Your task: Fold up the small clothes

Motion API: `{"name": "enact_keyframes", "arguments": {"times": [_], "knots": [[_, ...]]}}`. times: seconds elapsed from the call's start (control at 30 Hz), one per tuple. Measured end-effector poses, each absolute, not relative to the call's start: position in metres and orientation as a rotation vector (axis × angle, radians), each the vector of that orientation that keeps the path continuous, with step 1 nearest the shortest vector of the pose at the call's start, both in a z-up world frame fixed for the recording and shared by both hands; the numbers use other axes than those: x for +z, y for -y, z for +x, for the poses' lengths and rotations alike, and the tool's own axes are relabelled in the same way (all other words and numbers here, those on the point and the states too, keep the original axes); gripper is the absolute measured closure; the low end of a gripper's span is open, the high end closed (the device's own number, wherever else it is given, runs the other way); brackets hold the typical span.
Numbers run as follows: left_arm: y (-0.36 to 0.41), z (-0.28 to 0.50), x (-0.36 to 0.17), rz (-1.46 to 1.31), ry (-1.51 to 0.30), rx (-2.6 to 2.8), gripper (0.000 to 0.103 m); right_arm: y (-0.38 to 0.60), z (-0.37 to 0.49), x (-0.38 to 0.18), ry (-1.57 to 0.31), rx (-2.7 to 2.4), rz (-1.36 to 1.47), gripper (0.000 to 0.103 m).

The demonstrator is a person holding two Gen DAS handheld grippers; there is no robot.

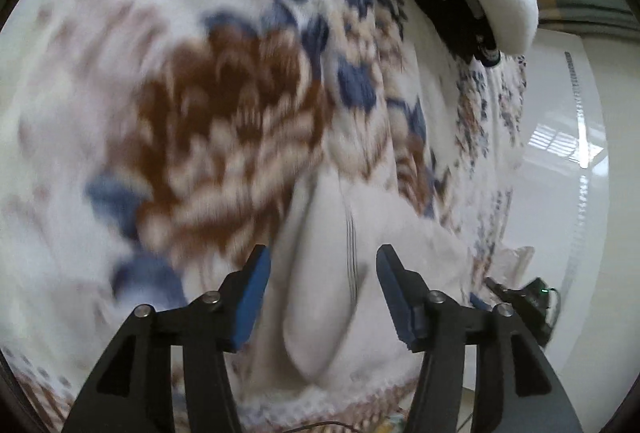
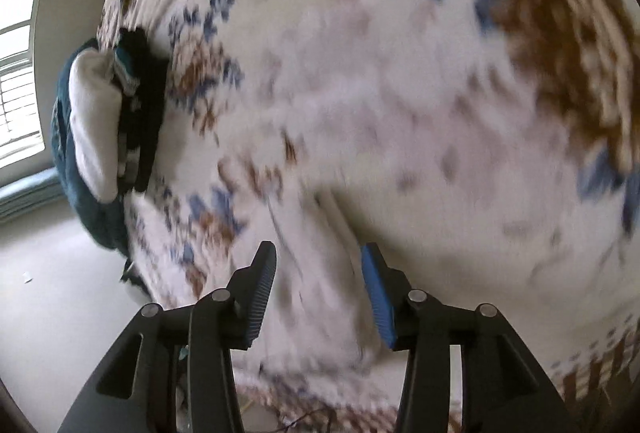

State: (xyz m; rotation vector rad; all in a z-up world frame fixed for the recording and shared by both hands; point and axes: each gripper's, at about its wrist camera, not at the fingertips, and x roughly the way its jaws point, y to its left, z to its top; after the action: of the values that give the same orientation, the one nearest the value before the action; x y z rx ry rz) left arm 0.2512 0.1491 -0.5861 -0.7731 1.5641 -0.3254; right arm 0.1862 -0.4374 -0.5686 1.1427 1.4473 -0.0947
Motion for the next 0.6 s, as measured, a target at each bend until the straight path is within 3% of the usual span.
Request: {"name": "enact_keyframes", "arguments": {"times": [0.13,0.17,0.23,0.37,0.53,0.6], "knots": [[-0.142,0.226,-0.594,-0.808,-1.571,-0.298,0.053,0.422,0.162,-0.584,-1.506,-0.060,1.150,0.060],[-0.142,0.223,-0.594,-0.796,-1.560,-0.280,0.067,0.417,0.156,-0.589,-1.505,-0.064,1.154,0.078],[-0.141,0.218,-0.594,-0.784,-1.542,-0.269,0.099,0.412,0.149,-0.594,-1.504,-0.076,1.155,0.094],[-0.140,0.214,-0.594,-0.722,-1.519,-0.235,0.099,0.418,0.141,-0.598,-1.463,-0.177,1.141,0.098],[-0.143,0.215,-0.600,-0.797,-1.559,-0.298,0.094,0.416,0.150,-0.608,-1.516,-0.150,1.113,0.095],[-0.150,0.214,-0.595,-0.840,-1.543,-0.326,0.070,0.414,0.156,-0.604,-1.517,-0.081,1.133,0.082]]}}
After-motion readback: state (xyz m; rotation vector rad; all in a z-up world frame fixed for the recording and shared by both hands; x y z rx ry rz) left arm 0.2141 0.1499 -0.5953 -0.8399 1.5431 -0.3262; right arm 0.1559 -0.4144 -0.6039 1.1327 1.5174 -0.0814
